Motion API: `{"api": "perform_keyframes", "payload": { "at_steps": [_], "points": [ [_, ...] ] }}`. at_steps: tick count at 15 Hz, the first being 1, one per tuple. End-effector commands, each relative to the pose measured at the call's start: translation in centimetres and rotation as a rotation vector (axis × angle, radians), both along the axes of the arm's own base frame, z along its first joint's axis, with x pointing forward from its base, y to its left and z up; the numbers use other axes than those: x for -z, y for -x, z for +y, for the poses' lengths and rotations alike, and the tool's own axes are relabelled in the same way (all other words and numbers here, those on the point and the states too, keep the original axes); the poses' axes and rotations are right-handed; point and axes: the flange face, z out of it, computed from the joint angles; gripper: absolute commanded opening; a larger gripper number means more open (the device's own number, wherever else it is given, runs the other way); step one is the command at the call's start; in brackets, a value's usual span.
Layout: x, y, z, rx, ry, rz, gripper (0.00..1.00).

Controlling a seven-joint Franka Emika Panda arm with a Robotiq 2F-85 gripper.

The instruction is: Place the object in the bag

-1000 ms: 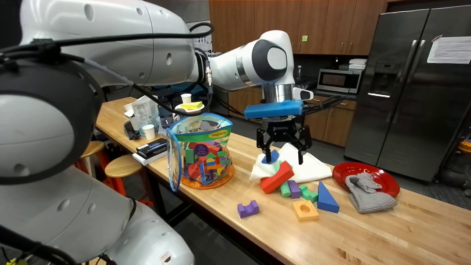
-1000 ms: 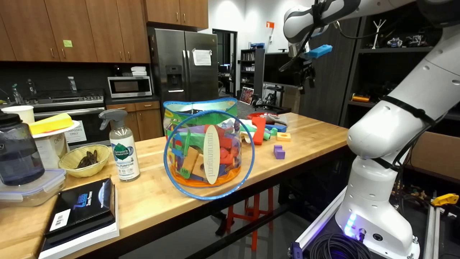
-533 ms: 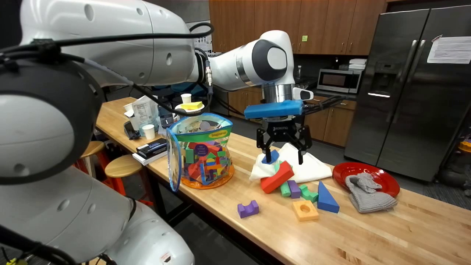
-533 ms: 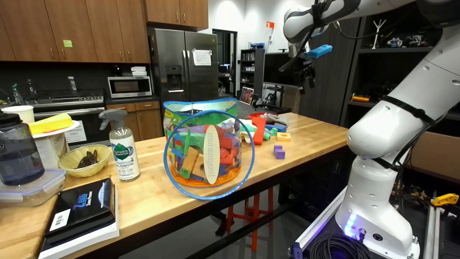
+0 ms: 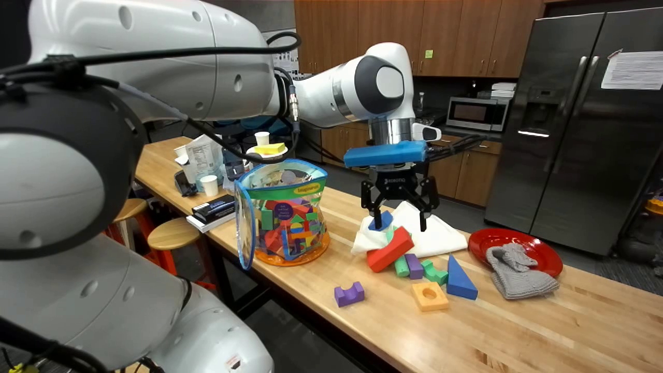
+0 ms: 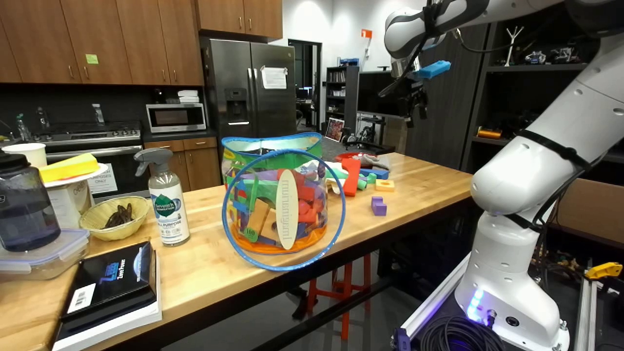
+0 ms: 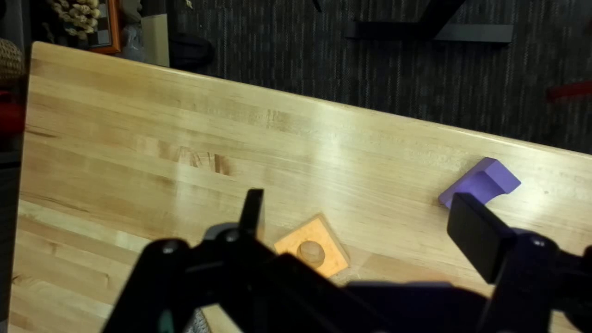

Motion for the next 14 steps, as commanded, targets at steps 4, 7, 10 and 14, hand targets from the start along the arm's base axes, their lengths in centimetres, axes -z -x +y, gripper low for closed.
{"api": "perform_keyframes", "payload": {
  "at_steps": [4,7,10,14],
  "points": [
    [0.1,-0.1,0.1,0.001,-0.002,0.002,1.0],
    [0.6,-0.3,0.3,0.011,-0.003,0.005,1.0],
    [1.0,-0.5,0.9,0.012,0.006,-0.001,1.0],
    [2.2,-1.4,0.5,-0.007,0.022,-0.043,1.0]
  ]
}}
